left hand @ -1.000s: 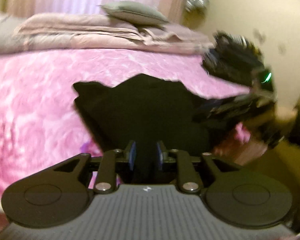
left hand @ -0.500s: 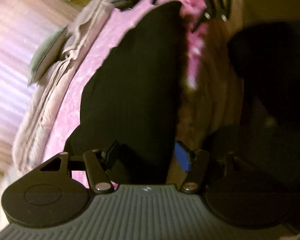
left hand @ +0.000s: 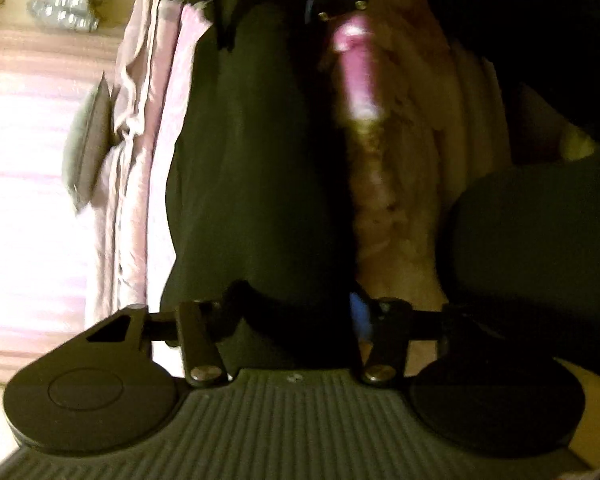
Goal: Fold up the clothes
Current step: 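Lift the folded jacket with both grippers and carry it toward the clothes stack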
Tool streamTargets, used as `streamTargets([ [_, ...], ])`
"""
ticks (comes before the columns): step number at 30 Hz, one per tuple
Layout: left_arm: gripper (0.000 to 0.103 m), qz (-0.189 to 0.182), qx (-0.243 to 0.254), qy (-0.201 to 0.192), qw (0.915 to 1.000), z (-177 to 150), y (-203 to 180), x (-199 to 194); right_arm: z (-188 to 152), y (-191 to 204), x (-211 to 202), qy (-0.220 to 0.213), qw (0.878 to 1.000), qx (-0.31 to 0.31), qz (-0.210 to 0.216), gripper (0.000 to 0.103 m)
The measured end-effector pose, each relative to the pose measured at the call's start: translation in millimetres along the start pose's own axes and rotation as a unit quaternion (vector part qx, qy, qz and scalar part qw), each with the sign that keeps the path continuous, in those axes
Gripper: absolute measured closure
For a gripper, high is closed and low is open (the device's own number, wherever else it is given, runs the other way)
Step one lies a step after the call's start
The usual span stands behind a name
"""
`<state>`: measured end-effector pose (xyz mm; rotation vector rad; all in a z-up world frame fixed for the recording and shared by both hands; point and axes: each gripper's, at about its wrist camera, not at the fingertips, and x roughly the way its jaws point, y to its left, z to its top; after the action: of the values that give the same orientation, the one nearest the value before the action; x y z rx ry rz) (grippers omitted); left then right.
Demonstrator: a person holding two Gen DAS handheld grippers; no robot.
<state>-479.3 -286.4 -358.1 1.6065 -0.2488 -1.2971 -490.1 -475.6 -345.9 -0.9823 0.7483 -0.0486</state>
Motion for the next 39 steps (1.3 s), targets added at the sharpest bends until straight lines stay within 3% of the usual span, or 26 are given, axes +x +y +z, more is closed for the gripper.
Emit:
streamTargets([
  [5,0.064,-0.013,-0.025,-0.013,0.9995,-6.8,12.2,-5.9,-0.3,9.6,-2.0,0.009,0.999,-0.034,-0.008,0.039],
  [9,0.064,-0.024,-0.035,-0.017,0.999,-8.7,17.5,-6.0,-0.9,3.8,4.9,0.007,1.0,-0.022,-0.001,0.039],
  [11,0.064,-0.027,-0.031,-0.019,0.999,-9.4,22.0,-7.0,-4.6,-3.1,2.8,0.009,1.0,0.001,0.012,0.068],
  [15,0.064,-0.005,-0.004,-0.025,0.9997,-10.3,40.7,-6.8,-1.1,-24.6,0.3,0.004,1.0,0.024,0.0,0.074],
  [19,0.066,0.047,0.009,-0.034,0.9983,-6.7,73.3,-3.8,8.1,-52.4,-8.8,0.017,0.997,0.063,-0.041,0.076],
  [23,0.066,0.035,0.012,-0.037,0.9986,-19.8,76.8,-14.9,28.4,-41.5,-24.9,0.027,0.995,0.093,-0.039,0.076],
  [28,0.067,-0.003,-0.013,-0.012,0.9998,-47.4,19.0,-23.9,54.0,10.9,-37.6,0.026,0.996,0.086,-0.003,0.076],
  [31,0.067,0.017,-0.033,-0.008,0.9993,-46.9,0.0,-22.1,57.0,23.4,-33.7,0.034,0.997,0.072,-0.006,0.075],
  [33,0.064,0.029,-0.039,-0.006,0.9988,-45.6,-3.0,-21.3,57.3,26.3,-34.3,0.035,0.997,0.059,-0.017,0.069],
  [35,0.059,0.039,-0.04,-0.004,0.9984,-45.0,-4.0,-21.8,57.7,29.3,-34.9,0.035,0.998,0.047,-0.027,0.043],
  [39,0.055,0.049,-0.025,-0.007,0.9984,-41.9,-7.9,-23.6,59.2,27.7,-24.6,0.037,0.998,0.05,-0.024,0.041],
])
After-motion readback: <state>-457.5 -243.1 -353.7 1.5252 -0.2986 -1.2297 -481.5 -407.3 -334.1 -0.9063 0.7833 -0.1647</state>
